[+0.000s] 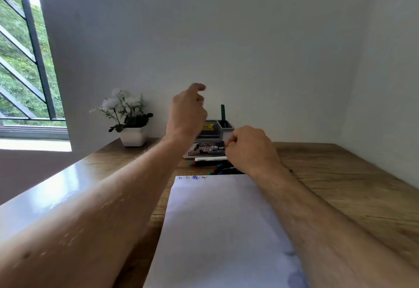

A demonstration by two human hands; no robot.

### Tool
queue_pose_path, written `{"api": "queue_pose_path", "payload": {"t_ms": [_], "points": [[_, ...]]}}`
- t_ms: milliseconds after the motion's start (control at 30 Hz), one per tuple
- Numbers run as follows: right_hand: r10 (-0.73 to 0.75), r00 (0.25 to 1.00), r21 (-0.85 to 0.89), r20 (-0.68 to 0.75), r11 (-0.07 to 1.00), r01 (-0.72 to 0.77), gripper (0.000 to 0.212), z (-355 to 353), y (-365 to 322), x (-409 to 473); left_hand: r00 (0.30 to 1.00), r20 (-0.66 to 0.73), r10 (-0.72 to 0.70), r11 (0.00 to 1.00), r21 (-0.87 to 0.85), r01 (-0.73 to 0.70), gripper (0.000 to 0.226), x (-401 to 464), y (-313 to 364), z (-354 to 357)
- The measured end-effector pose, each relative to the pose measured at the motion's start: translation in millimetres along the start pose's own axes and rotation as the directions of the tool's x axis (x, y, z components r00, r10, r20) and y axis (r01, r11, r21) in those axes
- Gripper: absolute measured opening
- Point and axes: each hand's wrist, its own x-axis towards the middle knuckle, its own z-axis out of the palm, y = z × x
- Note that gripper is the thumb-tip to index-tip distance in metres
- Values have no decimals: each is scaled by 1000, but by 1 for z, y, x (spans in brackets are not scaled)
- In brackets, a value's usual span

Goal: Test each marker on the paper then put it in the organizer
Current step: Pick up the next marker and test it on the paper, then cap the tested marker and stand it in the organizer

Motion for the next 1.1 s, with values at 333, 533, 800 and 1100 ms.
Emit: {"api": "queue_pose_path", "payload": {"t_ms": [333,533,800,1100], "points": [[32,990,-224,139,975,0,27,-9,11,2,953,301,29,995,85,-57,43,-72,22,-16],[13,978,-376,208,924,68,32,-9,12,-3,928,372,-12,985,166,-54,41,-76,6,-7],[-56,975,-372,214,919,135,30,-5,18,-2,926,366,-91,992,120,50,34,-73,-12,-3],[-79,977,-351,200,925,146,21,-1,19,2,944,319,-85,996,40,76,29,-70,-14,-10]]}}
